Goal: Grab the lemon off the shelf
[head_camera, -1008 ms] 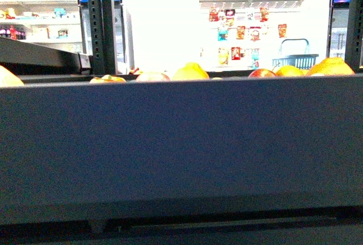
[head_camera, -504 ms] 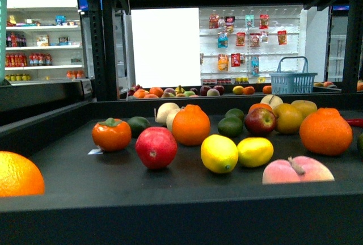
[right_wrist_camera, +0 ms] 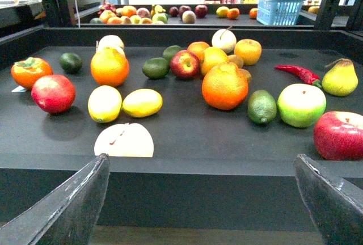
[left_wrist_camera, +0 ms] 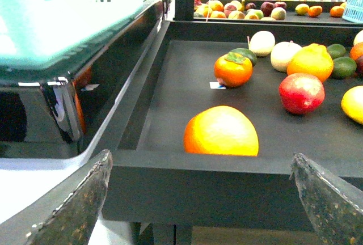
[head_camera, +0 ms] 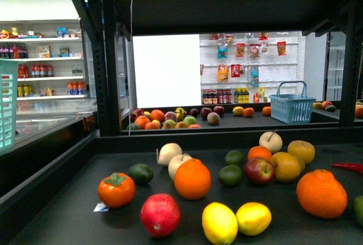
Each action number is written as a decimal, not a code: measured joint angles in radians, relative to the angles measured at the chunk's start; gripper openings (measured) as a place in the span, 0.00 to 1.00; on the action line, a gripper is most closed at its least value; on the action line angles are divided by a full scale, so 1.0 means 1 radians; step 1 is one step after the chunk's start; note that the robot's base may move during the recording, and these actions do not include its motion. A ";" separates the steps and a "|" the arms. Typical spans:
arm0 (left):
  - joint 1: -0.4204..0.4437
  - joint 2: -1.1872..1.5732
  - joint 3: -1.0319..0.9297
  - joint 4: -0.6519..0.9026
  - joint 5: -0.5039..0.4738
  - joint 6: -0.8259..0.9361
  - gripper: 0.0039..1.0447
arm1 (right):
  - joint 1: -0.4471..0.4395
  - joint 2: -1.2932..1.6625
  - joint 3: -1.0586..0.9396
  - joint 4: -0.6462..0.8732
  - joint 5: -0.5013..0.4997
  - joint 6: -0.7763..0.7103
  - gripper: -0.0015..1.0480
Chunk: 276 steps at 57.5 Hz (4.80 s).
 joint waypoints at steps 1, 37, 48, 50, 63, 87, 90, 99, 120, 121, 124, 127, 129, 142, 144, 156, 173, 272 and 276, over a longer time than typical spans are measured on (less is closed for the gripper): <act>0.000 0.000 0.000 0.000 0.000 0.000 0.92 | 0.000 0.000 0.000 0.000 0.000 0.000 0.93; 0.000 0.000 0.000 0.000 0.001 0.000 0.92 | 0.000 0.000 0.000 0.000 0.000 0.003 0.93; 0.000 0.000 0.000 0.000 0.000 0.000 0.92 | 0.000 0.000 0.000 0.000 0.001 0.003 0.93; 0.000 0.000 0.000 0.000 0.000 0.000 0.92 | 0.000 0.000 0.000 0.000 0.000 0.003 0.93; 0.014 0.069 0.008 -0.042 0.113 -0.216 0.92 | 0.000 0.000 0.000 0.000 0.000 0.003 0.93; 0.465 0.835 0.411 0.302 0.522 -0.859 0.92 | 0.000 0.000 0.000 0.000 0.000 0.003 0.93; 0.504 0.938 0.475 0.349 0.529 -0.950 0.92 | 0.000 0.000 0.000 0.000 0.000 0.003 0.93; 0.518 1.189 0.639 0.455 0.543 -1.114 0.92 | 0.000 0.000 0.000 0.000 0.000 0.003 0.93; 0.458 1.590 1.000 0.425 0.456 -1.221 0.92 | 0.000 0.000 0.000 0.000 0.000 0.003 0.93; 0.454 1.608 1.016 0.421 0.452 -1.221 0.92 | 0.000 0.000 0.000 0.000 0.000 0.003 0.93; 0.446 1.641 1.048 0.415 0.444 -1.221 0.92 | 0.000 0.000 0.000 0.000 0.000 0.003 0.93; 0.446 1.668 1.072 0.413 0.438 -1.221 0.92 | 0.000 0.000 0.000 0.000 0.000 0.003 0.93; 0.446 1.688 1.091 0.410 0.433 -1.221 0.92 | 0.000 0.000 0.000 0.000 0.000 0.003 0.93; 0.448 1.802 1.221 0.363 0.402 -1.209 0.92 | 0.000 0.000 0.000 0.000 0.000 0.003 0.93; 0.447 1.821 1.244 0.362 0.397 -1.205 0.92 | 0.000 0.000 0.000 0.000 0.000 0.003 0.93; 0.438 1.875 1.331 0.366 0.388 -1.205 0.92 | 0.000 0.000 0.000 0.000 0.000 0.003 0.93; 0.429 1.899 1.357 0.320 0.365 -1.185 0.56 | 0.000 0.000 0.000 0.000 0.000 0.003 0.93; -0.110 1.786 1.294 0.190 0.684 -0.803 0.10 | 0.000 0.000 0.000 0.000 0.000 0.003 0.93; -0.129 1.795 1.300 0.206 0.693 -0.799 0.10 | 0.000 0.000 0.000 0.000 0.000 0.003 0.93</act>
